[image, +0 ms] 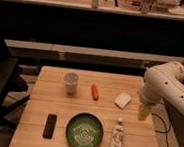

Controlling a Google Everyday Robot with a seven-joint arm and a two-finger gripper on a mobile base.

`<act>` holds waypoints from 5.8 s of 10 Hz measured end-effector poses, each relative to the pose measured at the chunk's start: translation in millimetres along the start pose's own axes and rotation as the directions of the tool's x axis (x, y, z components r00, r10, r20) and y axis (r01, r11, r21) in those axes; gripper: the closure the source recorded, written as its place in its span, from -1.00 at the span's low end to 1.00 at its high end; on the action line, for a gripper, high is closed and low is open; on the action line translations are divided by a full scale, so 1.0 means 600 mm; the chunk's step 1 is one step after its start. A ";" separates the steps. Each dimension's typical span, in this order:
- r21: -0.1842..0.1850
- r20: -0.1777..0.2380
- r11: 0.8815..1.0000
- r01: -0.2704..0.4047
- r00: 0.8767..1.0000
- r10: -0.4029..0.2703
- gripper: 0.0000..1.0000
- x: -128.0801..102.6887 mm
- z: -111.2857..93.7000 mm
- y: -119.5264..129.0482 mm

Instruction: Push the eraser across the table

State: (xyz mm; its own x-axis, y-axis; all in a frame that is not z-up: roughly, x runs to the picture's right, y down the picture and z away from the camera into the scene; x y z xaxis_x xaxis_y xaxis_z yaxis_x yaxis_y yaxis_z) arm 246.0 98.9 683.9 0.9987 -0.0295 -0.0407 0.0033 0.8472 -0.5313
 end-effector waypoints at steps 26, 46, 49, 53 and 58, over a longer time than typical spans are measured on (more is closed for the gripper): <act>0.011 -0.041 0.906 0.423 0.906 -0.422 -0.60 -0.368 -0.006 0.001; -0.003 0.067 0.803 0.596 0.802 -0.594 -0.60 -0.517 0.102 0.044; -0.008 0.081 0.793 0.610 0.791 -0.607 -0.60 -0.528 0.121 0.053; -0.005 0.100 0.782 0.623 0.779 -0.619 -0.60 -0.538 0.133 0.055; -0.001 0.126 0.775 0.632 0.769 -0.627 -0.60 -0.545 0.153 0.061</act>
State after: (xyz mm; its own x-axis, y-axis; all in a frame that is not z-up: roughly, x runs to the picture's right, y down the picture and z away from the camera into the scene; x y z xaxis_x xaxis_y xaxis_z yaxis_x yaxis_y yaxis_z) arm -76.0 188.4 755.5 0.7720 -0.4869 0.4085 0.6338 0.6375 -0.4380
